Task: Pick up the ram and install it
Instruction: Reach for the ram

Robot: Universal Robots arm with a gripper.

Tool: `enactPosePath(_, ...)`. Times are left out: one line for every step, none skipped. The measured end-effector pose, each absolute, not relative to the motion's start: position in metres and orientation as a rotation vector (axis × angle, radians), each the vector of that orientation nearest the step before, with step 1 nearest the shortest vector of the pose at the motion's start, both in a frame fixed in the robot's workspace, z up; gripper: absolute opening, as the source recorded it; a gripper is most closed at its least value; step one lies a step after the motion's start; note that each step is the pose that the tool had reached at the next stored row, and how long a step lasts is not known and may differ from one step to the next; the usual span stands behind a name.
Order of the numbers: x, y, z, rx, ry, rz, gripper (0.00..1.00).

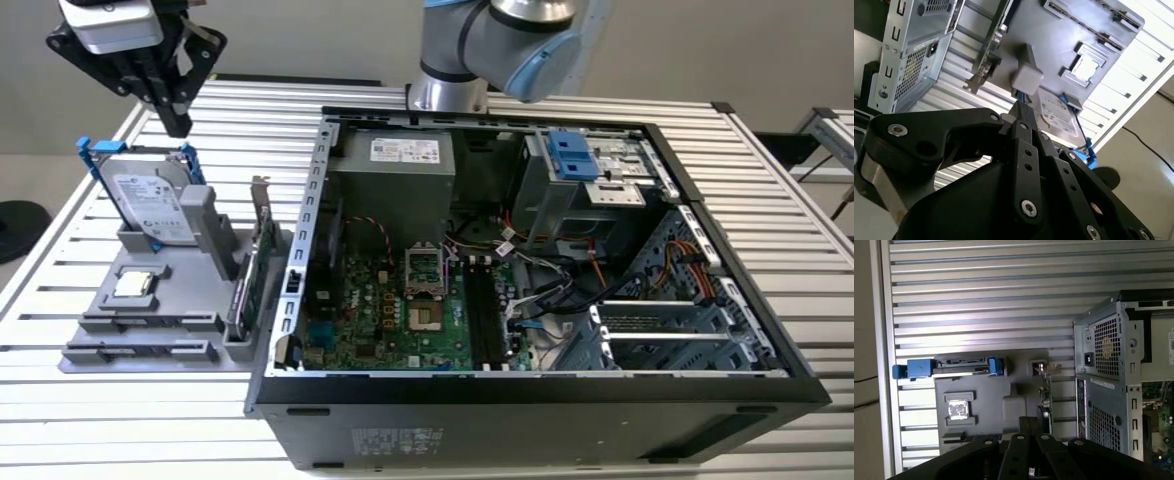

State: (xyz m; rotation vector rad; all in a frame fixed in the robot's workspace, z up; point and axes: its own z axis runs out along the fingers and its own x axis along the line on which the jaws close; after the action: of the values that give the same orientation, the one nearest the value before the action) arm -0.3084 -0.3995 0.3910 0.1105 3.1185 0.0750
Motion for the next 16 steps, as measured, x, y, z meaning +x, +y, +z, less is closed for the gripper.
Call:
enactPosePath(-0.309,-0.4,0.391,0.11,3.118,0.075,0.0)
enactPosePath(-0.309,-0.4,0.391,0.11,3.118,0.075,0.0)
enactPosePath(-0.31,-0.4,0.391,0.11,3.119,0.075,0.0)
enactPosePath(-0.311,-0.4,0.391,0.11,3.118,0.075,0.0)
enactPosePath(-0.311,-0.4,0.391,0.11,3.118,0.075,0.0)
enactPosePath(-0.312,-0.4,0.391,0.111,3.118,0.075,0.0)
enactPosePath(-0.313,-0.4,0.391,0.111,3.118,0.075,0.0)
enactPosePath(-0.315,-0.4,0.391,0.111,3.119,0.075,0.0)
enactPosePath(-0.316,-0.4,0.391,0.11,3.119,0.075,0.0)
enactPosePath(-0.318,-0.4,0.391,0.11,3.119,0.075,0.0)
enactPosePath(-0.32,-0.4,0.391,0.11,3.118,0.075,0.0)
enactPosePath(-0.322,-0.4,0.391,0.11,3.118,0.075,0.0)
enactPosePath(-0.323,-0.4,0.391,0.11,3.118,0.075,0.0)
enactPosePath(-0.325,-0.4,0.391,0.11,3.119,0.075,0.0)
enactPosePath(-0.326,-0.4,0.391,0.11,3.119,0.075,0.0)
enactPosePath(-0.327,-0.4,0.391,0.11,3.119,0.075,0.0)
